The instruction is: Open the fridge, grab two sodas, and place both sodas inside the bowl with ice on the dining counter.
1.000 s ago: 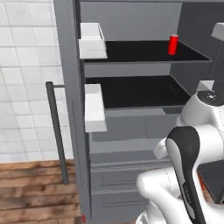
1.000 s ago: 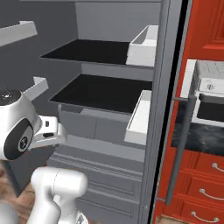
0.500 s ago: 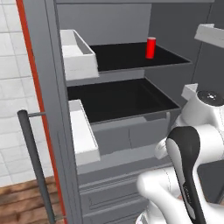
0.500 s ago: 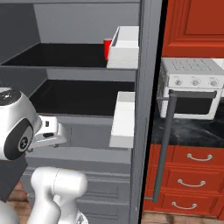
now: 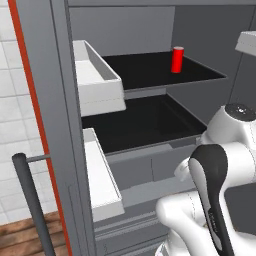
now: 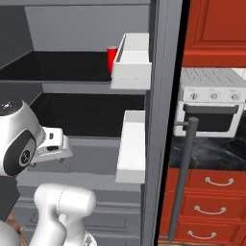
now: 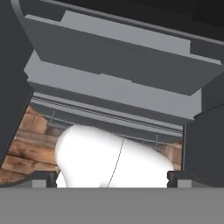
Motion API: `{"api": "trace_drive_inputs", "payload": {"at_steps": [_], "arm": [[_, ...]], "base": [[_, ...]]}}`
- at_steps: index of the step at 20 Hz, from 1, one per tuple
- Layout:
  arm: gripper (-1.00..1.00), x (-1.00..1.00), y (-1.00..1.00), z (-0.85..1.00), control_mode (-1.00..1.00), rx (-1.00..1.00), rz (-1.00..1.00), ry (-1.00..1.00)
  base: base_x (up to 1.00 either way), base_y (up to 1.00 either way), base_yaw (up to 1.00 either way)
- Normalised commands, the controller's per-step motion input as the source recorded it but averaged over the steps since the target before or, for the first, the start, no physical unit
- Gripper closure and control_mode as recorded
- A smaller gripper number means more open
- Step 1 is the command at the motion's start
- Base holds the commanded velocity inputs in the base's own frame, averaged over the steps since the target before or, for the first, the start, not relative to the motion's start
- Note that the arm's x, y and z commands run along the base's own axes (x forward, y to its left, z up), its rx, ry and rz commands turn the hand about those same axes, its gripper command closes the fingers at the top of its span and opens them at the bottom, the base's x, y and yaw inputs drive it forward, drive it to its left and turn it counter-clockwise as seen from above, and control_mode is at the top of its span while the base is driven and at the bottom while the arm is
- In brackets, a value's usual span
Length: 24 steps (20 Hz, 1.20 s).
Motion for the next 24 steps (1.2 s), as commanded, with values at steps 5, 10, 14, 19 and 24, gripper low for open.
{"api": "trace_drive_inputs", "payload": {"at_steps": [5,10,14,19,24], "arm": [[-1.00,0.00,0.00,0.00,1.00,0.00,0.00,0.00],[-1.00,0.20,-0.04,0.09,-1.00,0.04,-0.01,-0.04],[-1.00,0.29,0.00,0.60,-1.00,0.12,-0.03,-0.31],[-1.00,0.12,0.12,0.90,-1.00,0.08,-0.09,-0.40],[-1.00,0.08,0.11,0.75,-1.00,0.04,-0.22,-0.34]], "base": [[0.62,-0.13,-0.01],[0.32,-0.14,-0.03],[0.00,0.00,0.00],[0.00,0.00,0.00],[0.00,0.00,0.00]]}}
